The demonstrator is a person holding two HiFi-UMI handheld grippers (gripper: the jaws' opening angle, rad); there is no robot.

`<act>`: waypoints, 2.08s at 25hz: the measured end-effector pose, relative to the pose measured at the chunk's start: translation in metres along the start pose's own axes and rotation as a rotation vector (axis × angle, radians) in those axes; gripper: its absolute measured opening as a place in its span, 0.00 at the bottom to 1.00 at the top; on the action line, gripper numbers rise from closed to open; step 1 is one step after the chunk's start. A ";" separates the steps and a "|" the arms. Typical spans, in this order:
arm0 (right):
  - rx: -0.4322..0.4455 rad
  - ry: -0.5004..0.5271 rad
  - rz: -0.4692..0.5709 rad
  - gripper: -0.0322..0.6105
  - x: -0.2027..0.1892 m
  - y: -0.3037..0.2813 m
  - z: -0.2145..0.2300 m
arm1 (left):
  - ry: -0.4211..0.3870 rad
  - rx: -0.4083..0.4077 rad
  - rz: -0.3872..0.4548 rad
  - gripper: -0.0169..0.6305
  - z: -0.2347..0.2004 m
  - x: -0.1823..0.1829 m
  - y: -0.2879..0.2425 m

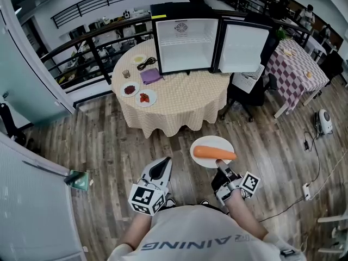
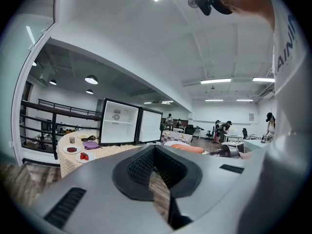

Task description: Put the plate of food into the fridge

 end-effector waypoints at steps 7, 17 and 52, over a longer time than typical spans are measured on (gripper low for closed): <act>0.003 -0.013 0.032 0.10 -0.026 -0.016 0.000 | 0.017 -0.009 -0.007 0.04 -0.033 -0.004 0.020; -0.031 0.007 0.072 0.10 -0.046 -0.032 0.001 | 0.069 -0.032 -0.046 0.04 -0.075 -0.027 0.030; 0.025 -0.016 -0.104 0.10 0.215 -0.211 0.026 | 0.020 0.171 -0.037 0.04 -0.100 0.035 -0.232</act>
Point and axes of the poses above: the fingertips, and each gripper's own axes: y backward along the fingers, z to its right, x out of its top, the point moved 10 cm from there along y, backward along the fingers, and after that the axes turned 4 degrees about y, right-handed, at the moved point
